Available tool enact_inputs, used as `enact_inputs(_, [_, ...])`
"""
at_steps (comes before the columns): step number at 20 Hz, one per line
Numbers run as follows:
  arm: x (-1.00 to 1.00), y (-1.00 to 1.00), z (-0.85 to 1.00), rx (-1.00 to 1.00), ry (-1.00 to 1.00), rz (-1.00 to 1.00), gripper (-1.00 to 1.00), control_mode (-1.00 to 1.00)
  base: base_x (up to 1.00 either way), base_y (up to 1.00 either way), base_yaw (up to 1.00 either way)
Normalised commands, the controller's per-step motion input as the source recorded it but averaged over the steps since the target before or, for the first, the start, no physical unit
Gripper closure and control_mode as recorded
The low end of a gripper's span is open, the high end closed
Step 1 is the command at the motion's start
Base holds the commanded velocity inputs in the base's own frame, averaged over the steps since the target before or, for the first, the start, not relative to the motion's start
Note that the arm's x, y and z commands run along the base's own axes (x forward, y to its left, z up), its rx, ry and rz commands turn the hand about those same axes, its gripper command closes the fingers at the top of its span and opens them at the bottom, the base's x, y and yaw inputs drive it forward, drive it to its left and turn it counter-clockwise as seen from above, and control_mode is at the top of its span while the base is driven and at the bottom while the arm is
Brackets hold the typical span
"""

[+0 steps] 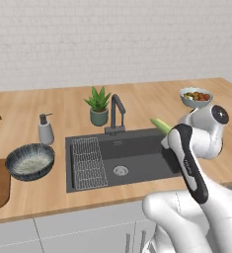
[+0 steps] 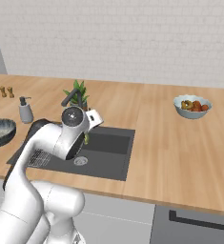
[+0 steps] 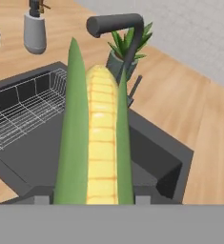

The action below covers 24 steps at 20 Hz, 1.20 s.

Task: Pick the corn from the sink and place it in the bowl. Then pick the bowl and place it in the microwave. Then close the microwave door and press the start button.

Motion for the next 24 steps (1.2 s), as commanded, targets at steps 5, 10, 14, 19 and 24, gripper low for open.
enact_inputs(5, [-0.49, 0.55, 0.34, 0.04, 0.00, 0.01, 1.00, -1.00, 0.00, 0.00, 0.00])
enact_inputs(10, [-0.12, 0.75, 0.40, 0.00, 0.01, 0.04, 1.00, -1.00, 0.00, 0.00, 0.00])
enact_inputs(14, [-0.01, 0.78, 0.60, -0.01, 0.08, 0.06, 1.00, -1.00, 0.00, 0.00, 0.00])
enact_inputs(19, [-0.03, 0.32, 0.25, -0.01, 0.11, 0.02, 1.00, -1.00, 0.00, 0.00, 0.00])
enact_inputs(24, [-0.16, 0.26, 0.00, -0.12, 0.01, 0.00, 1.00, -1.00, 0.00, 0.00, 0.00])
